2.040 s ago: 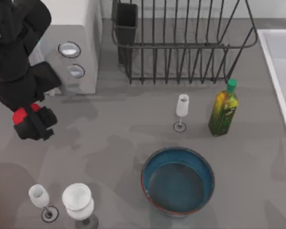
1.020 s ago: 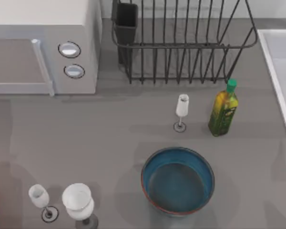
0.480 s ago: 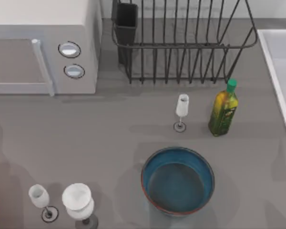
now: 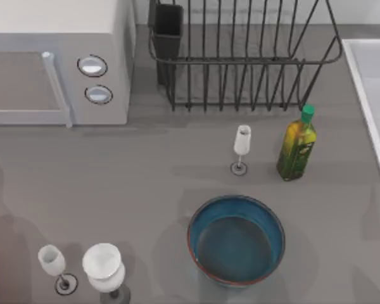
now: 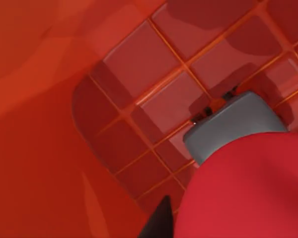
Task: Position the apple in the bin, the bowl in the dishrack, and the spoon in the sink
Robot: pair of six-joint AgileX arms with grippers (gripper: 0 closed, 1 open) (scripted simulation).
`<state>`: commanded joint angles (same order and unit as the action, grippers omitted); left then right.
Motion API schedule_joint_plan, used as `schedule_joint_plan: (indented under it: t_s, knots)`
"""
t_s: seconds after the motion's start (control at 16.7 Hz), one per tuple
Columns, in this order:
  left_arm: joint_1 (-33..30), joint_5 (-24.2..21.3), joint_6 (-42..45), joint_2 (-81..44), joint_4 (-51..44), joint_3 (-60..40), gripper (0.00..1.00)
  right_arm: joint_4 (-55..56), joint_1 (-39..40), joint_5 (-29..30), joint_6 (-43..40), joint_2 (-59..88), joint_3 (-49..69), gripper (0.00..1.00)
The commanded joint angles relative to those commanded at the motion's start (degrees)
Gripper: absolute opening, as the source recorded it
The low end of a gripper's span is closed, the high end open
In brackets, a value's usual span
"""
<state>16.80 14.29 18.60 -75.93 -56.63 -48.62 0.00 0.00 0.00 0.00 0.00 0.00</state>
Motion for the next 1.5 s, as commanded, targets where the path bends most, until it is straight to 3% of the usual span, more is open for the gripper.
schedule_joint_plan:
  t_s: [0.42, 0.9, 0.96, 1.08, 1.5]
  knots:
    - [0.0, 0.0, 0.0, 0.0, 0.0, 0.0, 0.98, 0.0, 0.0, 0.0, 0.0, 0.0, 0.0, 1.0]
    - [0.0, 0.0, 0.0, 0.0, 0.0, 0.0, 1.0, 0.0, 0.0, 0.0, 0.0, 0.0, 0.0, 1.0]
    - [0.38, -2.97, -0.29, 2.12, -1.49, -2.05, 1.0, 0.0, 0.0, 0.0, 0.0, 0.0, 0.0, 1.0]
    - [0.09, -3.16, -0.38, 2.77, -0.8, -1.55, 1.0, 0.0, 0.0, 0.0, 0.0, 0.0, 0.0, 1.0]
    - [-5.09, -6.65, -4.64, 21.49, 14.07, 11.61, 1.0, 0.0, 0.0, 0.0, 0.0, 0.0, 0.0, 1.0]
